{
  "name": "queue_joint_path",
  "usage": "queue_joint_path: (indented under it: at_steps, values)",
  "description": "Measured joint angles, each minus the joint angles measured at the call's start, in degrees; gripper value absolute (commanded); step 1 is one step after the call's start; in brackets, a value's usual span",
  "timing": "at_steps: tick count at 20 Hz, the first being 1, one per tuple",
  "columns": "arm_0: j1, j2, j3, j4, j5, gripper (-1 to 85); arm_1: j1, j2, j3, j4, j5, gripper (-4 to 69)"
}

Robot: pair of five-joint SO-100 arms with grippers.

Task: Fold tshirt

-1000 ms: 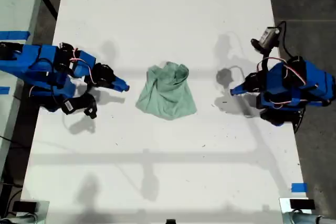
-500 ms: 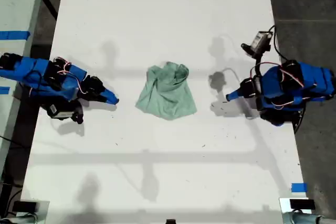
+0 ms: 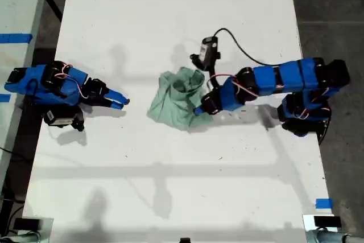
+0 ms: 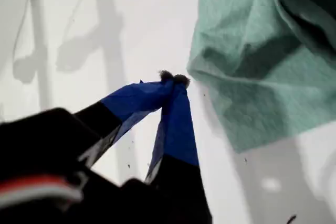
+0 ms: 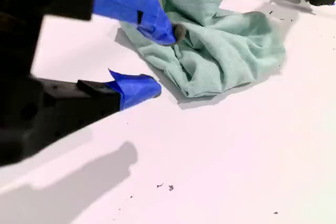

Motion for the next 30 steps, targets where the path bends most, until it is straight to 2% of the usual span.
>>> queue_joint_path:
  at_steps: [2,4,9,13,18,21,24,26,30]
  values:
    - [-0.9,0.0,0.0,1.0,3.2,4.6,-0.1,-10.6,-10.9,1.7,-1.5,-1.5]
    - [-1.4,0.0,0.0,1.6,5.8,4.4,-0.1,-15.5,-15.5,2.7,-2.5,-1.5]
    - [-1.4,0.0,0.0,1.6,6.3,2.5,3.6,-17.4,-16.2,4.3,-6.5,-1.5]
    - [-1.5,0.0,0.0,1.6,6.3,1.5,14.2,-21.9,-18.3,4.6,-13.2,-1.5]
    - [-2.1,0.0,0.0,1.6,6.3,0.1,33.6,-28.9,-26.2,4.6,-23.5,-1.5]
    - [-2.1,0.0,0.0,1.6,6.3,0.1,42.8,-28.6,-26.5,6.7,-26.1,-1.5]
    - [-2.1,0.0,0.0,1.6,6.3,3.1,42.4,-16.3,-15.9,9.8,-26.4,-1.5]
    - [-2.1,0.0,0.0,1.6,6.3,10.1,41.5,-2.5,-7.2,13.0,-24.9,-1.5]
    - [-2.1,0.0,0.0,1.6,6.3,12.4,33.6,30.3,16.8,15.5,-14.6,-1.5]
